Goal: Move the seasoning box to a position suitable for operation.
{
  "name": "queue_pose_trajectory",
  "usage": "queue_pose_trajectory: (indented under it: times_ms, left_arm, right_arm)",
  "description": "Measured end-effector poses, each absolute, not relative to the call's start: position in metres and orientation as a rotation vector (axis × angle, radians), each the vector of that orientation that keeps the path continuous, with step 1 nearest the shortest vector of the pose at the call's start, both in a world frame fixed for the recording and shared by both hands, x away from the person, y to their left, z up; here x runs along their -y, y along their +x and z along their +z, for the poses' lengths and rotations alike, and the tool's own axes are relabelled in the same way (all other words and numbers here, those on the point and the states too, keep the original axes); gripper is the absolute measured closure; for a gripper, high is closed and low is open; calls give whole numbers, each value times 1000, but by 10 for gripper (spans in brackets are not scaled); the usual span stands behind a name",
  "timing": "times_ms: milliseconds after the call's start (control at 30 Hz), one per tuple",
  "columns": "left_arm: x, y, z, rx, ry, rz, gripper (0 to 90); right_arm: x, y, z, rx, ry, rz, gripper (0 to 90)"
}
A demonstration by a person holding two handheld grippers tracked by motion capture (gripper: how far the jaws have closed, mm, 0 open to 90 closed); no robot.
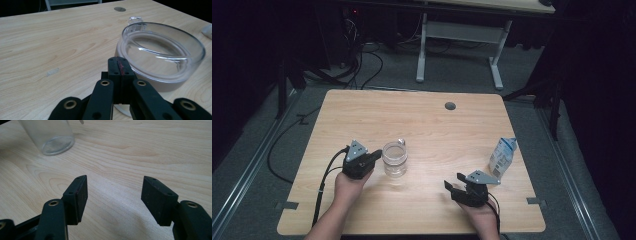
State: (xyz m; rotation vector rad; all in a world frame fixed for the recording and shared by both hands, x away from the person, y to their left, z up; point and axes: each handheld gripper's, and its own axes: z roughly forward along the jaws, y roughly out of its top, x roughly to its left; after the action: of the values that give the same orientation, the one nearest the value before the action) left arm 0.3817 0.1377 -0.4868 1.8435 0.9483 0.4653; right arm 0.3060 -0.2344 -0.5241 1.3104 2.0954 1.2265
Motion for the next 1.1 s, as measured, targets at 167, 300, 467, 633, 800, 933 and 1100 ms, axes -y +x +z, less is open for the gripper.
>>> queue_pose_trajectory:
  times_ms: [167, 300, 467, 633, 800, 933, 1100]
  left_arm:
    - [-137, 374, -486, -941, 1831, 453, 900]
    - [-135, 362, -486, -926, 1825, 431, 899]
    - [-134, 353, -486, -897, 1815, 428, 899]
    - [-136, 364, -486, -939, 1802, 470, 899]
    - [-130, 378, -490, -939, 1808, 481, 899]
    - [-129, 380, -492, -932, 1822, 458, 900]
    - [-130, 376, -491, -917, 1843, 434, 900]
  right_arm:
    - [234, 306, -525, -2094, 1314, 1227, 389]
    - [233, 306, -525, -2103, 1316, 1212, 401]
    - [233, 306, -526, -2103, 1307, 1213, 402]
    - [232, 305, -525, -2104, 1306, 1215, 401]
    - [231, 305, -525, -2111, 1296, 1212, 403]
    - [231, 305, -526, -2112, 1297, 1212, 404]
    - [230, 306, -527, -2118, 1293, 1211, 404]
